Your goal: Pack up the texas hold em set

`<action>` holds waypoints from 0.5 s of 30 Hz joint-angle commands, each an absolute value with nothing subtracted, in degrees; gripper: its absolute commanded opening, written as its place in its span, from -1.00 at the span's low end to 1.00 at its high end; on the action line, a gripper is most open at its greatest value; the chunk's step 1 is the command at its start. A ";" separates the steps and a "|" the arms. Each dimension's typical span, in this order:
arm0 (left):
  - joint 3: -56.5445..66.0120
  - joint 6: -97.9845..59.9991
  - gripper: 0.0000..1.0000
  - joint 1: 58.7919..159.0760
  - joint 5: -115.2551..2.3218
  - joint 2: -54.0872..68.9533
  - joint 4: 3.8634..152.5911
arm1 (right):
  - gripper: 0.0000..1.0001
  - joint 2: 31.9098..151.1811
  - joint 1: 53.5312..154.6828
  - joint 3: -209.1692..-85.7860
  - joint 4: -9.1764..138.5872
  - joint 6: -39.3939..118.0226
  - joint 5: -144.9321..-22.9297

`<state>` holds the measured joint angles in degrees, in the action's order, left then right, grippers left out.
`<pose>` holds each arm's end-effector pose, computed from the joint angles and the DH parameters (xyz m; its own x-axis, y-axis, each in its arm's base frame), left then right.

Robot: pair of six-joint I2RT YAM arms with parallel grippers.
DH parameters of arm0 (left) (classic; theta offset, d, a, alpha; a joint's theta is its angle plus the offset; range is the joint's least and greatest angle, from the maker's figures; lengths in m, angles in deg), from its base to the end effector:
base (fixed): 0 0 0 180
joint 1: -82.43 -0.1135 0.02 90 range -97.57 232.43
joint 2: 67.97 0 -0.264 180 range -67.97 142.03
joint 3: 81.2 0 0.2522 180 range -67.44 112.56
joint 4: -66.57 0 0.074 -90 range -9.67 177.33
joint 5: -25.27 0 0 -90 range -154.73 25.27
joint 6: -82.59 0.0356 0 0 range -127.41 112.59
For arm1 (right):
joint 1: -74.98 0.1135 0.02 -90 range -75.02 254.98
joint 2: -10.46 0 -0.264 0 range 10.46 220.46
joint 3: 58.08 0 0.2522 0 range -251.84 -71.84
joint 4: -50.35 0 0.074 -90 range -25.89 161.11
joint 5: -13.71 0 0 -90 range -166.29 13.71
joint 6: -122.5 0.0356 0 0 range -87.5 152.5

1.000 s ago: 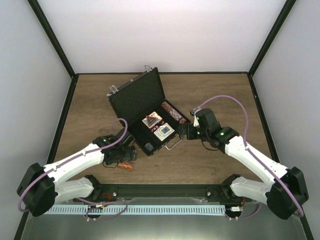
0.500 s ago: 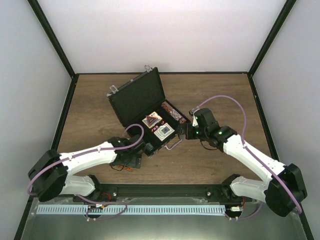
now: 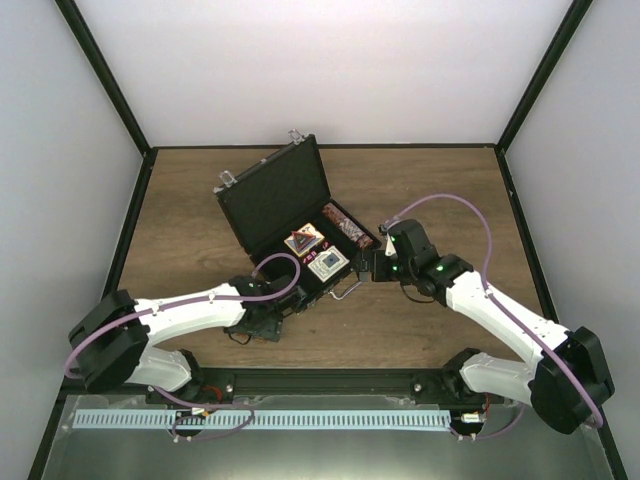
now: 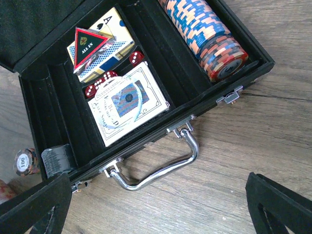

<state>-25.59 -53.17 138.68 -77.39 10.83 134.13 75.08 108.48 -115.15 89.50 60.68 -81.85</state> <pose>0.1171 -0.1612 0.1644 -0.9699 0.1934 -0.1479 0.1691 0.9721 0.1623 0.1915 0.1309 0.2392 -0.8205 0.0206 -0.5712 -0.2465 0.8890 0.3860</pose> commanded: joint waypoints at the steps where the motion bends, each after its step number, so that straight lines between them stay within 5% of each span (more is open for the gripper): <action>1: -25.20 -53.95 0.66 139.03 -77.46 10.66 134.94 | 1.00 74.43 108.16 -115.07 88.95 61.42 -81.75; 15: -26.13 -55.20 0.58 139.03 -74.85 8.64 133.88 | 1.00 75.76 108.14 -115.78 89.50 61.25 -80.49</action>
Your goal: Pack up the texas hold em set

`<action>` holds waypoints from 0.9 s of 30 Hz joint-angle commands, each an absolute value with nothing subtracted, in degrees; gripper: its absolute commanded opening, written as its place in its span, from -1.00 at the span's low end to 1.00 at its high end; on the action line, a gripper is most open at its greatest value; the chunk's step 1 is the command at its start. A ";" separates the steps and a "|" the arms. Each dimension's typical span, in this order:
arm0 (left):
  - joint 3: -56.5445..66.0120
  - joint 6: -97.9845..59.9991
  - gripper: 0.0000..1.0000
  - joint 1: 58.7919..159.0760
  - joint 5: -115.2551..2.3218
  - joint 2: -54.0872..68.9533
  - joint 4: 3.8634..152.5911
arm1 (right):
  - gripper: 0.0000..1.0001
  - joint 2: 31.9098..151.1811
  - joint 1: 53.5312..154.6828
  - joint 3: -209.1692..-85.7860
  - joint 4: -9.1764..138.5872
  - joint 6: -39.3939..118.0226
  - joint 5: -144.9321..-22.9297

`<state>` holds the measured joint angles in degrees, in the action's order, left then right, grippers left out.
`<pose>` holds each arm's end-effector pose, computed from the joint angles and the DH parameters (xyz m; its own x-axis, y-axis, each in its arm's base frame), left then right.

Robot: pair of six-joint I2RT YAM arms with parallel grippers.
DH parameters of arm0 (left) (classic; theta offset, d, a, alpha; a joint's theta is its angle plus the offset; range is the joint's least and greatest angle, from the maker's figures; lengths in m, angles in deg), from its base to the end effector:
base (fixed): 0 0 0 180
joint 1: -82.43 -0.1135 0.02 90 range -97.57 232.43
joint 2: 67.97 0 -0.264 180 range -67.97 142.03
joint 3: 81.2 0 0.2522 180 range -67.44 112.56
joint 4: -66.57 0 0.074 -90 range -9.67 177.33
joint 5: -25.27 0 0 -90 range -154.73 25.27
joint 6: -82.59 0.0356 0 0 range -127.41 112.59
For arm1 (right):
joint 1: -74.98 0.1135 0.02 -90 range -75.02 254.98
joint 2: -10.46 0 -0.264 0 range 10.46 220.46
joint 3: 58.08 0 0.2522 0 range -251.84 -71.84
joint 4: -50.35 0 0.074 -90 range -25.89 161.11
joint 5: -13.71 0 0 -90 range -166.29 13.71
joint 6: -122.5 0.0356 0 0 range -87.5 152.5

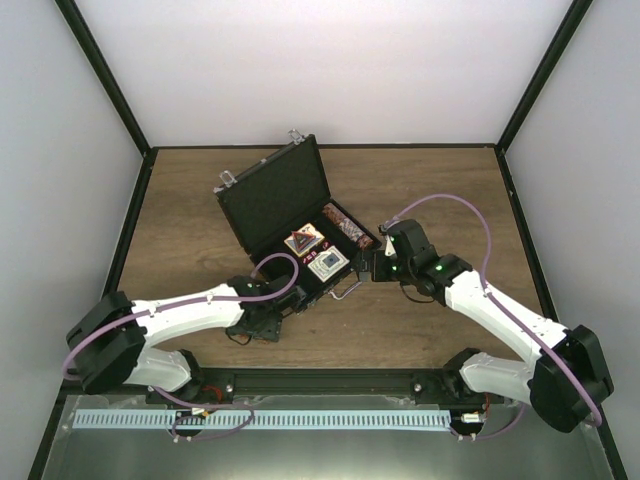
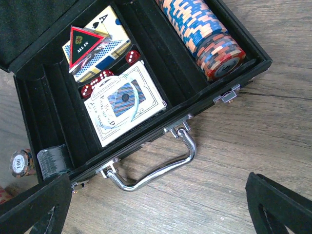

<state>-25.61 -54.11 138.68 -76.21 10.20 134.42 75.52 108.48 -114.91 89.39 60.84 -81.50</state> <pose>0.1159 -0.1606 0.1662 -0.9746 0.1749 -0.1397 0.1551 0.9776 0.1420 0.1921 0.1310 0.2364 -0.8244 0.0212 -0.5656 -0.2382 0.8934 0.3808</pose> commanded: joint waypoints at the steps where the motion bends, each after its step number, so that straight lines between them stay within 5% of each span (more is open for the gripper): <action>1: -26.23 -55.41 0.63 139.00 -74.84 8.52 133.94 | 0.99 75.68 108.18 -115.74 89.51 61.24 -80.51; 12: -28.03 -56.65 0.87 138.88 -74.23 7.62 133.09 | 1.00 75.52 108.05 -115.95 89.73 61.43 -80.68; 27: -29.62 -56.15 0.73 138.86 -75.40 7.17 131.44 | 1.00 75.15 108.07 -116.00 90.01 62.20 -81.20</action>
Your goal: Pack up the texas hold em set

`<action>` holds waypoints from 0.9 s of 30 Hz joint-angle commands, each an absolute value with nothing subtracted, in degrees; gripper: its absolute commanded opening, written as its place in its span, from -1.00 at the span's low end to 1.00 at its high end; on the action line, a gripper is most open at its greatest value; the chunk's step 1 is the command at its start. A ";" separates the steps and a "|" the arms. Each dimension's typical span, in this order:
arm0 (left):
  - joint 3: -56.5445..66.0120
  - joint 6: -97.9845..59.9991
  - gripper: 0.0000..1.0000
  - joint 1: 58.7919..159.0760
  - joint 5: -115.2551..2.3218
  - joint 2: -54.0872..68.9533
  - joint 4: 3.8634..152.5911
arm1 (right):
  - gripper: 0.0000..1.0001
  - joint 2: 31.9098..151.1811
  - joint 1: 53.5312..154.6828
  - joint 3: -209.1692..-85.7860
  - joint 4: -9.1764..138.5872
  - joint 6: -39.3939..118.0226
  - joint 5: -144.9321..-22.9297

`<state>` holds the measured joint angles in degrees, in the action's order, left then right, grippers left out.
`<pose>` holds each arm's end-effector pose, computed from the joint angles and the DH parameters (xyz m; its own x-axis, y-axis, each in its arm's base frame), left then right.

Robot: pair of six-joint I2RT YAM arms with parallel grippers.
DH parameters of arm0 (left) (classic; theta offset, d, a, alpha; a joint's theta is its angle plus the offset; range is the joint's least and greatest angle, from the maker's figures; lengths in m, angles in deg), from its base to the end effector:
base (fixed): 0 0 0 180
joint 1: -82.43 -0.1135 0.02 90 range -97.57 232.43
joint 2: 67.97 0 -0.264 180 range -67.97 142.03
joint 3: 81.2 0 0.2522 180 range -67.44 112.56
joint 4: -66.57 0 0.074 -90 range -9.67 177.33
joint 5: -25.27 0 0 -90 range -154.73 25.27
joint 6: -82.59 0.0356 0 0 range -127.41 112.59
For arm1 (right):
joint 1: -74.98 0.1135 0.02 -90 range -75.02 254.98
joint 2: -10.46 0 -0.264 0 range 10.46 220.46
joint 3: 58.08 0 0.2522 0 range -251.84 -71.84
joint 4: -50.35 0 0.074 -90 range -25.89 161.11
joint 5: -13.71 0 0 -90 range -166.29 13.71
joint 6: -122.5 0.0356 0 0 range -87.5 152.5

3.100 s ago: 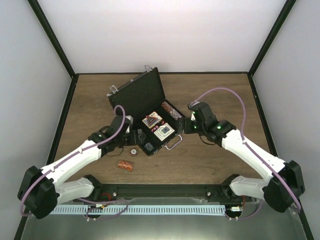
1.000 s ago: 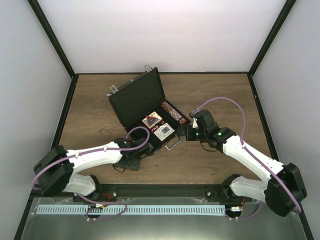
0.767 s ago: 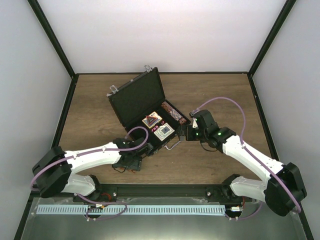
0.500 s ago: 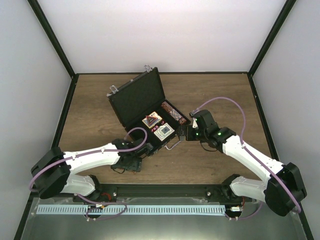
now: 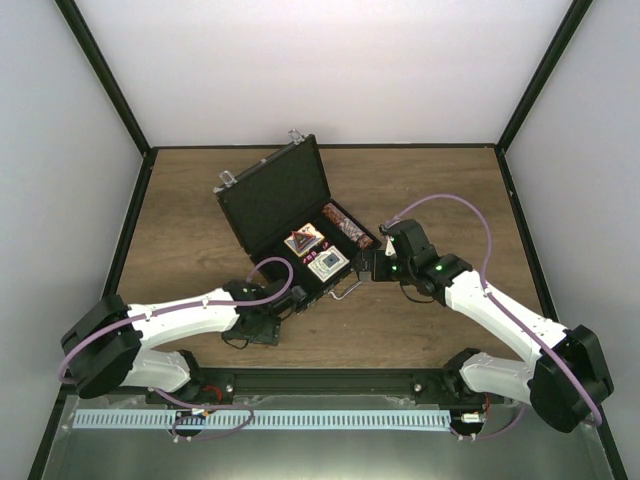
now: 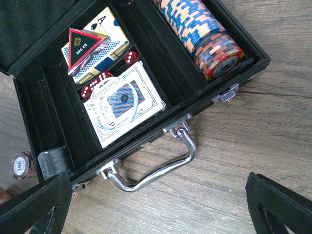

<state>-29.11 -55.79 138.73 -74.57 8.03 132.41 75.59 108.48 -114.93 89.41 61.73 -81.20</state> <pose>0.1089 -0.1523 0.1584 -0.9810 0.1434 -0.1307 0.1294 0.9854 0.1102 0.1924 0.1310 0.2362 -0.8273 0.0359 -0.5606 -0.2226 0.8953 0.3858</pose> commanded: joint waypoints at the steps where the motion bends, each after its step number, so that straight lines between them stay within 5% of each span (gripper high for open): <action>1: -29.63 -56.31 0.73 138.82 -75.54 7.06 131.40 | 1.00 75.17 108.10 -116.05 90.03 62.21 -81.29; 27: -27.29 -57.73 0.26 138.40 -77.28 5.98 131.92 | 1.00 74.09 108.09 -116.23 90.69 62.56 -81.35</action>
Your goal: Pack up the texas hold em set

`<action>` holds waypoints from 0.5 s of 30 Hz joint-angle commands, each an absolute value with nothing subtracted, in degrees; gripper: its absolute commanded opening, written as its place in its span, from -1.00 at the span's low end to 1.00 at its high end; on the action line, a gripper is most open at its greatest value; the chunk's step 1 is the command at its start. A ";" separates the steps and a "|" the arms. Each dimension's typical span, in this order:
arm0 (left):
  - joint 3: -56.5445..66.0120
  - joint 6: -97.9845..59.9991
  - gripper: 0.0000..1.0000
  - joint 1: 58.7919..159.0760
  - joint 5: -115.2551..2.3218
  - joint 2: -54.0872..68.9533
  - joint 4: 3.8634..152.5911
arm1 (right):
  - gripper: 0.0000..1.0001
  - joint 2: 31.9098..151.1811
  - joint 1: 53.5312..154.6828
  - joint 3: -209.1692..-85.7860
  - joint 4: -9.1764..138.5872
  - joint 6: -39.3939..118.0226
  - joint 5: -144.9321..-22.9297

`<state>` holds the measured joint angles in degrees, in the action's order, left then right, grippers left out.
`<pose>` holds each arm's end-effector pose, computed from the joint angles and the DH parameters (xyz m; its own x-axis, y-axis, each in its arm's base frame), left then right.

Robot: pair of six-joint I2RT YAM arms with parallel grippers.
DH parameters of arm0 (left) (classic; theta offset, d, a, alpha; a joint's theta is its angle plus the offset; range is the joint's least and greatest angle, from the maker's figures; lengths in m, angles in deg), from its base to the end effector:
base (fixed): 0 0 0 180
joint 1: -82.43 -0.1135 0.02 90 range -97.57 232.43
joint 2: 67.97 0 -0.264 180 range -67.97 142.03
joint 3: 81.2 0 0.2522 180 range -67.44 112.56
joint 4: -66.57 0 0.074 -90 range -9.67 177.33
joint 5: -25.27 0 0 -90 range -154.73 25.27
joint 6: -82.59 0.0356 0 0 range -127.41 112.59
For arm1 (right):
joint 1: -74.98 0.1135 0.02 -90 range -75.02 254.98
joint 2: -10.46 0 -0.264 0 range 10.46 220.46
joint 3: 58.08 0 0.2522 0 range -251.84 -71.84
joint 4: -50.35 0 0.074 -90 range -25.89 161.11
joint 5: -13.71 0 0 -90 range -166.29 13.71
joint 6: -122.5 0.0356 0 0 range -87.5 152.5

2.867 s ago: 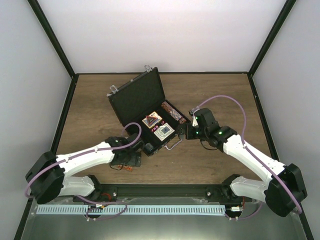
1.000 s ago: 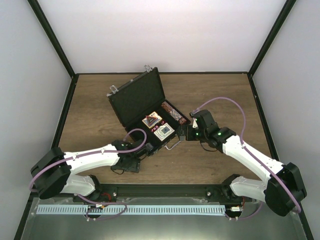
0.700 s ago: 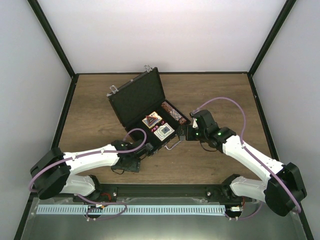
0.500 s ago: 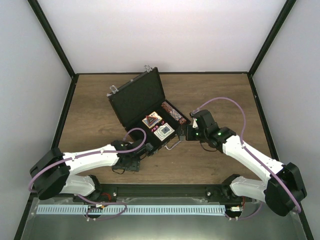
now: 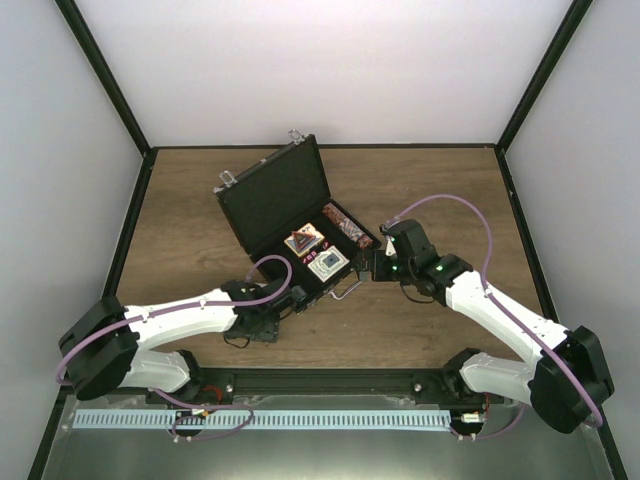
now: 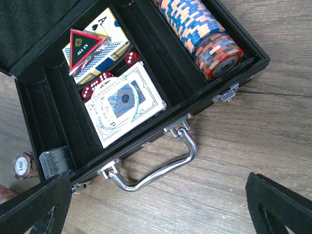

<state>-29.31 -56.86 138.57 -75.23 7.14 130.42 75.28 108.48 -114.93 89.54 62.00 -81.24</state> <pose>0.1110 -0.1538 0.1603 -0.9782 0.1170 -0.1715 0.1046 0.9913 0.0795 0.1917 0.1305 0.2372 -0.8270 0.0409 -0.5606 -0.2201 0.8942 0.3899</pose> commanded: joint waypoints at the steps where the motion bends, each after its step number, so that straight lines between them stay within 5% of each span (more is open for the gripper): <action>1: -26.73 -57.89 0.26 138.40 -77.70 5.78 132.49 | 1.00 74.02 108.11 -116.29 90.80 62.58 -81.26; 15: -13.55 -49.20 0.21 132.62 -82.00 4.51 135.33 | 1.00 73.07 108.11 -117.50 91.31 62.40 -80.67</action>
